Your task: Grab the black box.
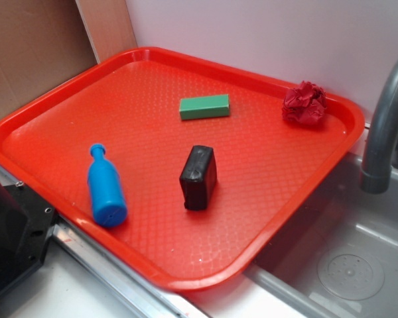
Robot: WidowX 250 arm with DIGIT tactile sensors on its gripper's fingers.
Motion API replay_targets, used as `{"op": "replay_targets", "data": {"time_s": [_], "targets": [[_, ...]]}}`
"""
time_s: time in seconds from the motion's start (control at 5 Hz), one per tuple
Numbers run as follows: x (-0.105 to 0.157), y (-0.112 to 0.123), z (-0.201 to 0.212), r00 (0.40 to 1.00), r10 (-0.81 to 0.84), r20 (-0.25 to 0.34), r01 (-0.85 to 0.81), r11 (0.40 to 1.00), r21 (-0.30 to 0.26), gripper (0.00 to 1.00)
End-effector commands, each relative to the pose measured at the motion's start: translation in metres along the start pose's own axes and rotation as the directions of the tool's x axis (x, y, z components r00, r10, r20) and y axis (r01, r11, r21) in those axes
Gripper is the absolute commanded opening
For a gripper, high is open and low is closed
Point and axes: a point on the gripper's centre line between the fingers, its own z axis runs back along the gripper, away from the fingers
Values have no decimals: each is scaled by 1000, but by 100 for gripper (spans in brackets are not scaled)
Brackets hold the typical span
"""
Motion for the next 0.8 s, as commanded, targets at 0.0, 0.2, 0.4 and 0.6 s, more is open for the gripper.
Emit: {"op": "replay_targets", "data": {"time_s": [0.0,0.2,0.4,0.6], "targets": [[0,0,0,1000,0,0,0,1000,0,100],[9,-29,-34,967,255,-16,-255,966,-41,100],[34,-51,-38,871,490,-37,-491,869,-53,100],[34,-51,-38,871,490,-37,-491,869,-53,100]]}}
